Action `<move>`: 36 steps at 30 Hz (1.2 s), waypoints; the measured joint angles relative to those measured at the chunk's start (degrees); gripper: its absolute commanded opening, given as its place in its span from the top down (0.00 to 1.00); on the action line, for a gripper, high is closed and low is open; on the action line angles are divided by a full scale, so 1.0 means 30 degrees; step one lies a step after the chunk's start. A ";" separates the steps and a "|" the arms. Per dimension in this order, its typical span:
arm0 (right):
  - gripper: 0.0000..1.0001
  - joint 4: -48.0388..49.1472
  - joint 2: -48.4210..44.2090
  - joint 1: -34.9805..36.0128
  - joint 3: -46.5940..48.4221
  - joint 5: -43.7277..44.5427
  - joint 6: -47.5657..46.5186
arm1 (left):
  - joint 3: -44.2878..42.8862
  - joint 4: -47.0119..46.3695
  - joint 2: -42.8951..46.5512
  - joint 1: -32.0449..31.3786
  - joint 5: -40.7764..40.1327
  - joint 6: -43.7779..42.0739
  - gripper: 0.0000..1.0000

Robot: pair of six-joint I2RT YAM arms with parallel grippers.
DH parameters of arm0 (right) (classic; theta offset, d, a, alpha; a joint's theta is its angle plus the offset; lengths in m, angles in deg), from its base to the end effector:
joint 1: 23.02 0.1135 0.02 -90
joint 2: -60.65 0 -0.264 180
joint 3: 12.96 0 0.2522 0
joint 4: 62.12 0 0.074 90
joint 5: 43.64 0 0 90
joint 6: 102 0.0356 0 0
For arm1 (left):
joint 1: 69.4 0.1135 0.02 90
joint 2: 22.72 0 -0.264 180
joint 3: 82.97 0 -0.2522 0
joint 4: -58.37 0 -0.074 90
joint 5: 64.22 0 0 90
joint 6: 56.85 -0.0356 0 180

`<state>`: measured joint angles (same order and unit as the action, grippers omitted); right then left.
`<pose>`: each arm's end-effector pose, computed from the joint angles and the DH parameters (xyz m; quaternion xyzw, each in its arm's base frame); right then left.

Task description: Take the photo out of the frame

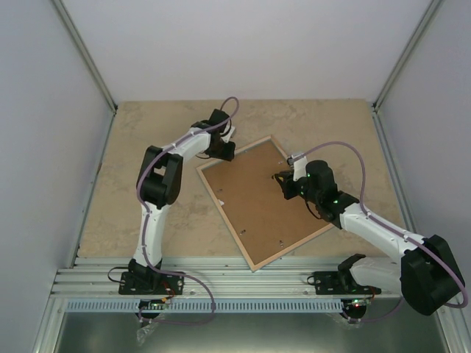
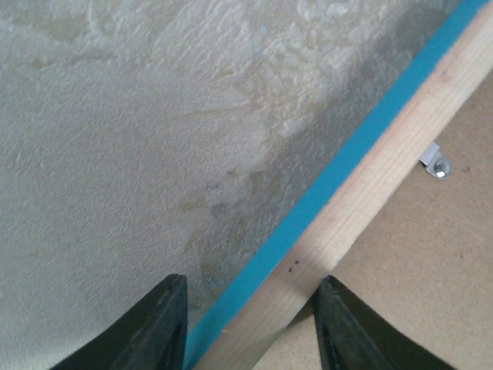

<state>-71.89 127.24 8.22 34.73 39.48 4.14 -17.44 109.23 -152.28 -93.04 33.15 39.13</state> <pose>0.2112 0.1331 0.2216 -0.1432 0.8471 0.2518 0.4455 0.4344 -0.1951 0.1516 0.1631 0.9624 -0.1139 0.1849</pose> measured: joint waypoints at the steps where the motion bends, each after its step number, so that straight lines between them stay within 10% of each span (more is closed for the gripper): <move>1: 1.00 0.0000 0.0000 0.0000 0.0000 0.0000 0.0007 | 0.0000 0.0000 0.0000 0.0044 0.0073 -0.0117 0.61; 36: 1.00 0.1071 0.3636 0.0918 0.2339 -0.1086 0.0058 | 1.2517 -0.1275 0.8837 -0.0801 0.0619 0.8131 0.82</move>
<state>-68.68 138.15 10.98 41.75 36.22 4.32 20.11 105.41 -125.77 -95.44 35.01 63.52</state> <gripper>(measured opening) 0.175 0.189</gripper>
